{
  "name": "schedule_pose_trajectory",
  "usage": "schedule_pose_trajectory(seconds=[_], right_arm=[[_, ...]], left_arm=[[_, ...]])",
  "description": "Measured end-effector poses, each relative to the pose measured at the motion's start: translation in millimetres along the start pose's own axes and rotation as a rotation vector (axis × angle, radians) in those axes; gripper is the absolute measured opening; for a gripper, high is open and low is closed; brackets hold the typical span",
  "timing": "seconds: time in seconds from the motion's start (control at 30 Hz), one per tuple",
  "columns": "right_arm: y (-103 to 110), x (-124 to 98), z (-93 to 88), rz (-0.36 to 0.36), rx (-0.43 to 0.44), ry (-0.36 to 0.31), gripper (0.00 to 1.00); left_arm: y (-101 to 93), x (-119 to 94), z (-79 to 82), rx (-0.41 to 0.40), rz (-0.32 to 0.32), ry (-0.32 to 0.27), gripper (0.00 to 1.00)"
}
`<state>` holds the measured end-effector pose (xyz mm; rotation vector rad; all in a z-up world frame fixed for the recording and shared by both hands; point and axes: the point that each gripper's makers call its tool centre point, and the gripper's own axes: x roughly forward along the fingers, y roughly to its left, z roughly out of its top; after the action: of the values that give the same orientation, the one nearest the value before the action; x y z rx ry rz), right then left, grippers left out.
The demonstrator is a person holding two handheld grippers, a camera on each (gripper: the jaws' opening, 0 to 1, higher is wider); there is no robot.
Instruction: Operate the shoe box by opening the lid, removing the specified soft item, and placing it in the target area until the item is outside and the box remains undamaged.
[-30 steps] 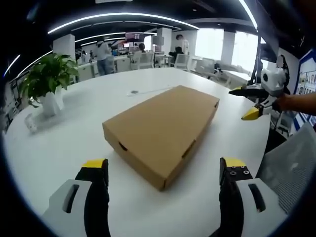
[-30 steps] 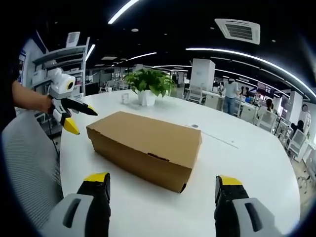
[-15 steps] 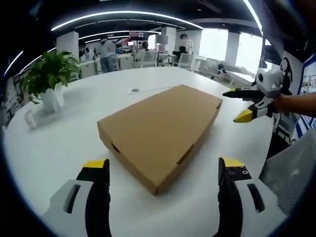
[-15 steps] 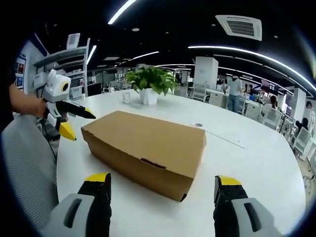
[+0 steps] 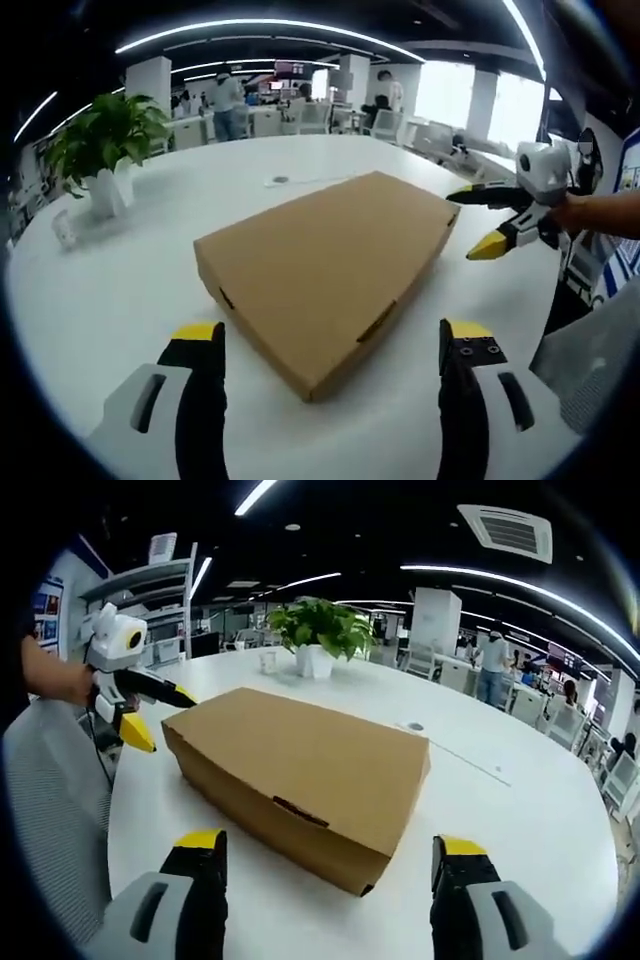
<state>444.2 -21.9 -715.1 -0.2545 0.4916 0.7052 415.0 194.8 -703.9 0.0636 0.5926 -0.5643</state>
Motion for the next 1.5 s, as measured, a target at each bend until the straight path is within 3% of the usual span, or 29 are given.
schedule_pose_trajectory(seconds=[0.37,0.93,1.5], right_arm=[[-3.0,14.0,11.0,0.028,-0.007,-0.007,0.77],[-3.2,22.6,7.4,0.036,-0.016,0.025,0.67],[-0.1,23.0,8.1,0.026,0.009,0.042,0.65]], left_arm=[[-0.3,6.2,0.5,-0.017,0.009,-0.003,0.83],[10.7,14.9,0.2,-0.087,0.066,-0.027,0.73],[14.5,18.5,0.2,-0.059,0.055,-0.009,0.72]])
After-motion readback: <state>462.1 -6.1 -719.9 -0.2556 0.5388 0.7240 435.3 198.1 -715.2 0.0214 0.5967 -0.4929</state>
